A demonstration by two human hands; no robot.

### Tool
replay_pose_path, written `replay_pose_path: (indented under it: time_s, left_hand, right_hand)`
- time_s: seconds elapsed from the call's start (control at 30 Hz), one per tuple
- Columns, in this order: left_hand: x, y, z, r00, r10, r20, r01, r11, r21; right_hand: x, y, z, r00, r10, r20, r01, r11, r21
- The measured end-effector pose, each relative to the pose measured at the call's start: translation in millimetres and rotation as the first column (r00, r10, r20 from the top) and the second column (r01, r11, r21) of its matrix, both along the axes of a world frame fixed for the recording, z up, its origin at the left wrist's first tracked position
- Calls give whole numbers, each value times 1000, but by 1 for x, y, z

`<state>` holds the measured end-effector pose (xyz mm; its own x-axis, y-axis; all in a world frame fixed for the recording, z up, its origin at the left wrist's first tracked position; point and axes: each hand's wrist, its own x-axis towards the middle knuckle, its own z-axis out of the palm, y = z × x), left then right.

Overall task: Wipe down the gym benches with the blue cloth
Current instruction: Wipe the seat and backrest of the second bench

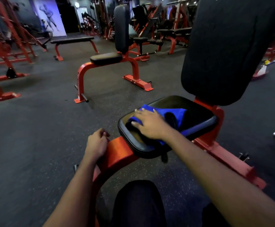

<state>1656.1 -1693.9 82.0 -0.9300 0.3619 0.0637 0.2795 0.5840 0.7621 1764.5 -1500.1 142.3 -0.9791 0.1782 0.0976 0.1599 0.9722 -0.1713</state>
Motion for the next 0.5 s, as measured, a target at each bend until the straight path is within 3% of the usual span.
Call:
replay_pose_path:
  time_s: [0.1, 0.23, 0.33, 0.37, 0.43, 0.5]
  left_hand:
    - [-1, 8, 17, 997, 71, 35, -76, 980, 185]
    - [15, 36, 48, 993, 58, -103, -18, 933, 359]
    - [35, 68, 73, 988, -21, -155, 88, 895, 437]
    - [42, 80, 82, 983, -63, -171, 135, 884, 447]
    - [54, 102, 97, 961, -164, -223, 246, 877, 413]
    - [63, 121, 113, 923, -285, -259, 366, 858, 362]
  right_hand:
    - [47, 16, -4, 986, -27, -162, 14, 996, -83]
    - [96, 75, -6, 885, -375, -277, 356, 927, -119]
    - [111, 96, 2, 773, -553, -310, 471, 828, -304]
    - [112, 97, 8, 746, -581, -324, 429, 792, -434]
    - [108, 96, 21, 681, -624, -383, 168, 643, -747]
    - [104, 96, 37, 636, -631, -443, -117, 488, -865]
